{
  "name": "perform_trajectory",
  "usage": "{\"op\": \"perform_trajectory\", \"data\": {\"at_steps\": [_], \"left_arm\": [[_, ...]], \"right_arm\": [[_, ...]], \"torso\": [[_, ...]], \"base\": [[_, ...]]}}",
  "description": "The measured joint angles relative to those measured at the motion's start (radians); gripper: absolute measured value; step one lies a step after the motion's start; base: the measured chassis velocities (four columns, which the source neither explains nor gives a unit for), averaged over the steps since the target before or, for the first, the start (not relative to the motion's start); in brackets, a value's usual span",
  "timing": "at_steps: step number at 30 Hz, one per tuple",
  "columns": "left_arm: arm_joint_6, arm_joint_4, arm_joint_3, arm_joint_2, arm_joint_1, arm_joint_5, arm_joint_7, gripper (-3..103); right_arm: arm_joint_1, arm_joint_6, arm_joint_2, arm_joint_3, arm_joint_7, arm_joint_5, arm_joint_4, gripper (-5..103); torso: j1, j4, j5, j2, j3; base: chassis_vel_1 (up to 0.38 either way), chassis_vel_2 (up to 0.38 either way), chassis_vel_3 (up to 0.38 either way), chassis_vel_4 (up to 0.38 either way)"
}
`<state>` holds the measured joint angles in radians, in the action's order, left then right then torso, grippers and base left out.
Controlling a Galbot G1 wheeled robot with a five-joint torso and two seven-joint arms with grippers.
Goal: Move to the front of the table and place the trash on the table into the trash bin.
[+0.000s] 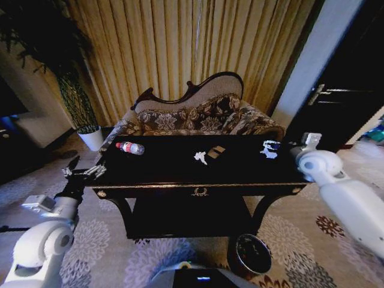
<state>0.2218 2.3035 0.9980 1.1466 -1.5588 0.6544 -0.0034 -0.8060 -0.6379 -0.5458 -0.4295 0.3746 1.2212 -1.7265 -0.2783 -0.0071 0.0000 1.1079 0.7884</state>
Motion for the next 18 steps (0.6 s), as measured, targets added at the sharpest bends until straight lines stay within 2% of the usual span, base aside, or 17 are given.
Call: {"op": "perform_trajectory", "data": {"at_steps": [9,18], "left_arm": [[-0.003,-0.003,-0.001,0.006,-0.002,-0.003,0.003,100],[-0.011,-0.007,0.004,0.005,-0.003,-0.003,0.011,100]], "right_arm": [[0.084,-0.042,-0.011,0.098,-0.003,-0.007,0.071,100],[0.087,-0.043,-0.027,0.126,-0.006,-0.033,0.107,100]], "torso": [[0.000,0.0000,-0.0001,0.000,0.000],[0.000,-0.0001,-0.0001,0.000,0.000]], "base": [[0.000,0.000,0.000,0.000],[0.000,0.000,0.000,0.000]]}}
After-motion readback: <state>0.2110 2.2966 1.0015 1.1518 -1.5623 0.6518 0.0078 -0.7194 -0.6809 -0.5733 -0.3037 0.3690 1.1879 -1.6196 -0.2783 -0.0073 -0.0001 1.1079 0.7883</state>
